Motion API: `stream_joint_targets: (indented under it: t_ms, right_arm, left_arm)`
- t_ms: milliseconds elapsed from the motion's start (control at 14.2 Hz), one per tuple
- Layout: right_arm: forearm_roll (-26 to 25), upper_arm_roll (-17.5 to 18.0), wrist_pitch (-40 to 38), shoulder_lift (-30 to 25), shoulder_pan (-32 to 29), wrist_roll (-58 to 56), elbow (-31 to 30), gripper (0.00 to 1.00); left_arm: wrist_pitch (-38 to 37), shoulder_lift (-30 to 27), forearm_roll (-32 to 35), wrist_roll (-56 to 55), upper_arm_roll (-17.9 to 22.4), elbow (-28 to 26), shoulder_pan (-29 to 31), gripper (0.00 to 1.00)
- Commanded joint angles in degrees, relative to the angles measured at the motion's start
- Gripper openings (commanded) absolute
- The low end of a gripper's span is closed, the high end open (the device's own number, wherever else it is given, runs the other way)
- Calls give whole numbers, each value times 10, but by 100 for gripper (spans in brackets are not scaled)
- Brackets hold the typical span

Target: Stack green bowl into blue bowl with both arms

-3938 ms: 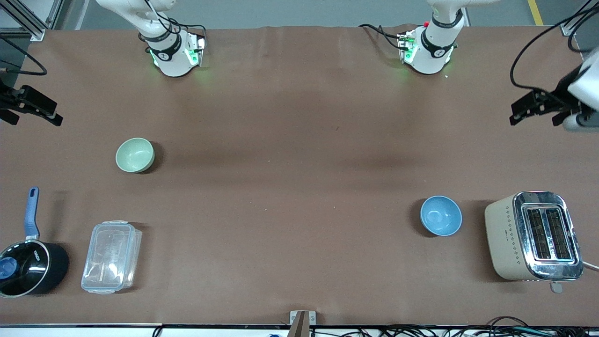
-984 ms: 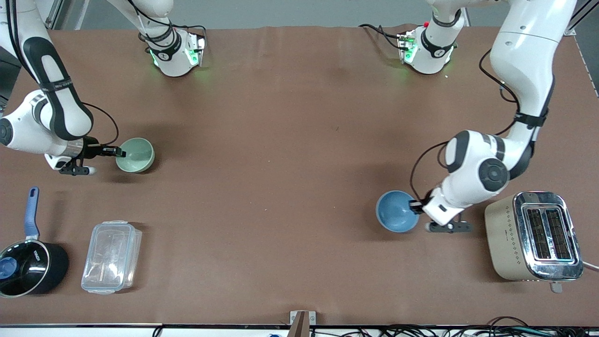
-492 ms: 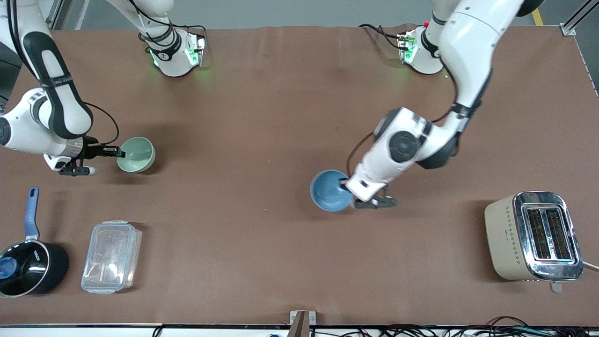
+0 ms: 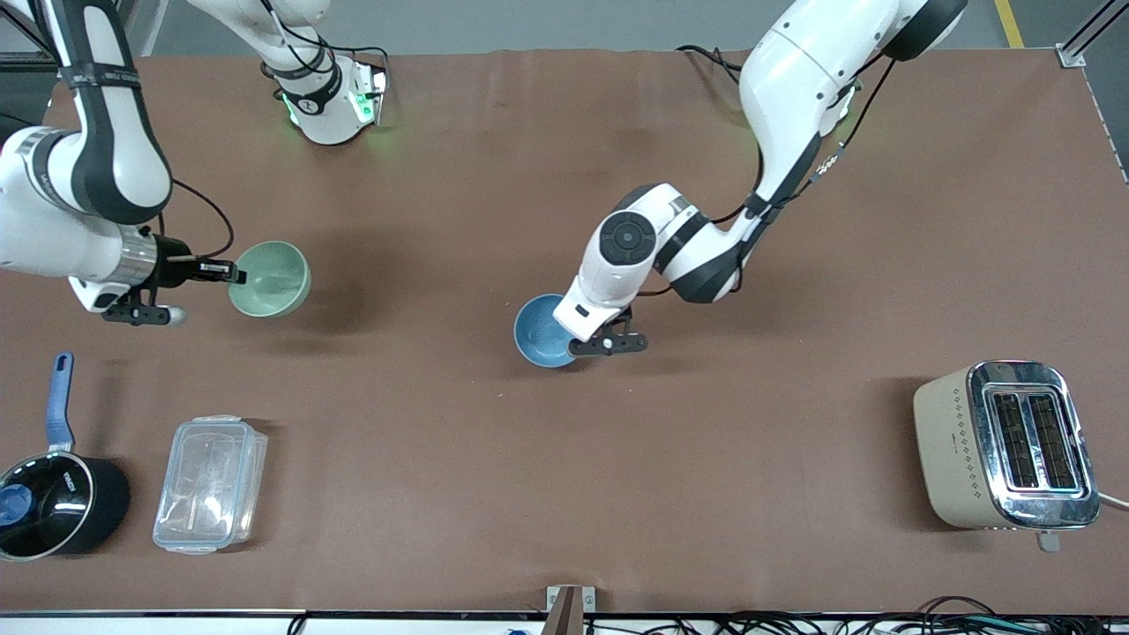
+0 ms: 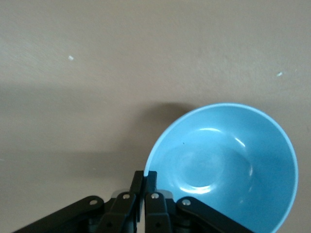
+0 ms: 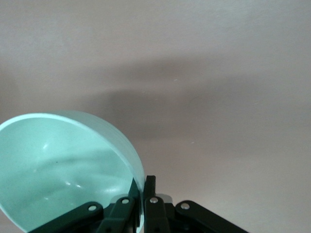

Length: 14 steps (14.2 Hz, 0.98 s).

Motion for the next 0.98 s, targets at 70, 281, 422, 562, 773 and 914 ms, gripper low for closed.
stream_joint_targets:
  t_ms: [70, 281, 422, 562, 773, 914]
  right_arm:
    - [27, -4, 9, -3, 78, 109, -7, 1]
    - [27, -4, 43, -2, 161, 234, -6, 1]
    - [27, -4, 75, 3, 214, 318, -3, 1]
    - [28, -4, 111, 12, 267, 387, 0, 1]
    - [28, -4, 121, 60, 346, 493, 63, 1]
    - [28, -4, 123, 110, 389, 560, 122, 1]
  left_arm:
    - [-5, 29, 18, -30, 4, 21, -7, 6]
    - [-5, 25, 18, -57, 4, 21, -5, 96]
    - [-13, 7, 19, -63, 4, 28, 3, 100]
    - [-50, -28, 21, -59, 8, 33, 33, 100]
    - [-115, -95, 21, -56, 8, 38, 82, 100]
    - [-145, -134, 22, -56, 8, 37, 113, 100]
